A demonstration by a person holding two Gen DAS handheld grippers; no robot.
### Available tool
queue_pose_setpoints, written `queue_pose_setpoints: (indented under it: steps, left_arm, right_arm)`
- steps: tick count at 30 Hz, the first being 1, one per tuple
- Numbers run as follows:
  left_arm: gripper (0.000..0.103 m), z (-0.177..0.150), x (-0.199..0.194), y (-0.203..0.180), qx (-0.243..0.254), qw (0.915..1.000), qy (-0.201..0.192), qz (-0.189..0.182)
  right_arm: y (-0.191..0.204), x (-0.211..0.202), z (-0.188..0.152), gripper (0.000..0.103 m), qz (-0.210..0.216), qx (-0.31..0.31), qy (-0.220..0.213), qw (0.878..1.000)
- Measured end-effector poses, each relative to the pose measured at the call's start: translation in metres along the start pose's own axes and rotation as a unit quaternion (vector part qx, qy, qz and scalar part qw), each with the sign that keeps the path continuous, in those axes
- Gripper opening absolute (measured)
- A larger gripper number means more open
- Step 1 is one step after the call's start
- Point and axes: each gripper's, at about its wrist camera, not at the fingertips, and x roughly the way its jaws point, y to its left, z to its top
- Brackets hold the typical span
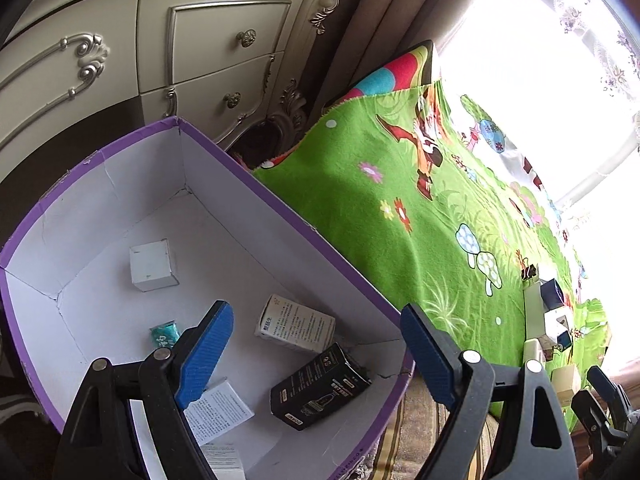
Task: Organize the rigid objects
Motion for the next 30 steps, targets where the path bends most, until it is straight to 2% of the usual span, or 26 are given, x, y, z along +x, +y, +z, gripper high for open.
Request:
queue_pose_setpoints:
  steps: [6, 11, 13, 16, 23, 30]
  left_arm:
    - [0.087, -0.006, 0.007, -0.036, 0.033, 0.9993, 0.009, -0.017]
    - [0.087, -0.010, 0.011, -0.058, 0.053, 0.9982, 0.013, -0.026]
    - [0.087, -0.011, 0.012, -0.065, 0.061, 0.9977, 0.014, -0.027]
    - [0.087, -0.013, 0.014, -0.073, 0.068, 0.9971, 0.018, -0.029]
    - [0.087, -0.015, 0.016, -0.098, 0.090, 0.9949, 0.020, -0.040]
    - [0.087, -0.019, 0.020, -0.145, 0.134, 0.9884, 0.019, -0.068]
  right_arm:
    - [-0.061, -0.010, -0.016, 0.095, -0.060, 0.047, -0.007, 0.997]
    - [-0.106, -0.016, -0.027, 0.095, -0.112, 0.084, -0.016, 0.990]
    - [-0.123, -0.018, -0.031, 0.098, -0.126, 0.105, -0.022, 0.986]
    - [-0.145, -0.020, -0.038, 0.102, -0.139, 0.133, -0.027, 0.981]
    - [-0.181, -0.013, -0.052, 0.102, -0.155, 0.173, -0.022, 0.972]
    - [-0.198, -0.003, -0.058, 0.102, -0.164, 0.184, -0.012, 0.969]
